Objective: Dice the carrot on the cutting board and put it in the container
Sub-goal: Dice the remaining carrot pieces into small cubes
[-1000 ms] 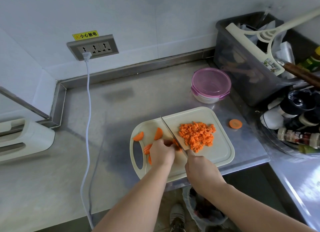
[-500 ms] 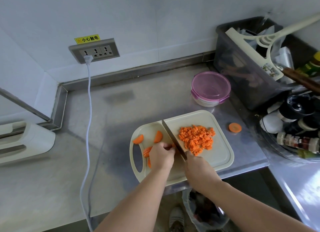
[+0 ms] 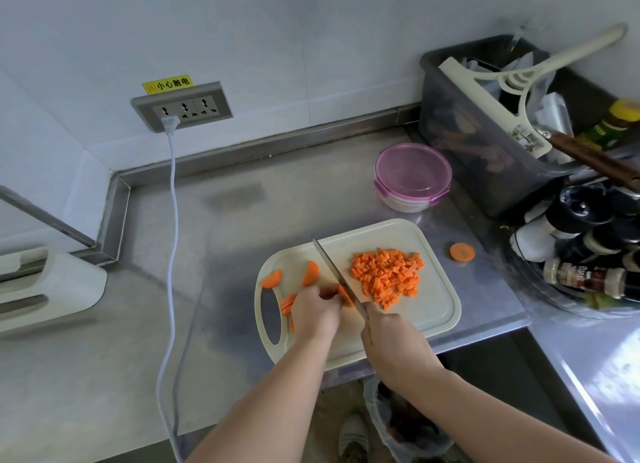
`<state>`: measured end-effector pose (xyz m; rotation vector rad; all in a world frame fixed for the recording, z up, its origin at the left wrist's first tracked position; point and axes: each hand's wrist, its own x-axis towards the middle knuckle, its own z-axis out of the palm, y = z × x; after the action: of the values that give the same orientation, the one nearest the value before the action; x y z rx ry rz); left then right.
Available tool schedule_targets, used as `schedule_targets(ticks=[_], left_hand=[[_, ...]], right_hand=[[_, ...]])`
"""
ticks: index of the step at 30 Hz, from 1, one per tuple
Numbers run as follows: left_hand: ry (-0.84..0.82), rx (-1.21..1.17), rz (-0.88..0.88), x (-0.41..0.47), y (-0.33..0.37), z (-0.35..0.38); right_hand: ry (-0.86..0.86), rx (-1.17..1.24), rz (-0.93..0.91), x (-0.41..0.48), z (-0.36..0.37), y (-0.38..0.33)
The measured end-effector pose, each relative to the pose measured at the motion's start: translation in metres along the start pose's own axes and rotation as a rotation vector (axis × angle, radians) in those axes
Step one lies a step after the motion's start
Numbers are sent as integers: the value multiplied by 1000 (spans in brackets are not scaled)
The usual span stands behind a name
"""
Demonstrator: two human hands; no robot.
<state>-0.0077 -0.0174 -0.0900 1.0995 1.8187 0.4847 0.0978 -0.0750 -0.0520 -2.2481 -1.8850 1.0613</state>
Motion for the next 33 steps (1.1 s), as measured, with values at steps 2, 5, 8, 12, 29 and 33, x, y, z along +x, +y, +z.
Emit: schedule_targets(ticks=[2,5,8,12,29,33], left_hand=[[4,-23,13,0,-1,0],[1,-44,21,1,-1,0],[-9,-64,17,2,-2,0],[-23,-54,7,5,-3,0],[-6,-30,-24,8,-5,2],[3,-79,-13,5,-5,1]], right_hand=[[-3,-5,3,1,1,0],[-11,-1,7,2,2,0],[-29,8,14,3,3,0],[-51,21,9,5,2,0],[-57,-7,67,19,13,1],[-32,95,54,22,7,-2]])
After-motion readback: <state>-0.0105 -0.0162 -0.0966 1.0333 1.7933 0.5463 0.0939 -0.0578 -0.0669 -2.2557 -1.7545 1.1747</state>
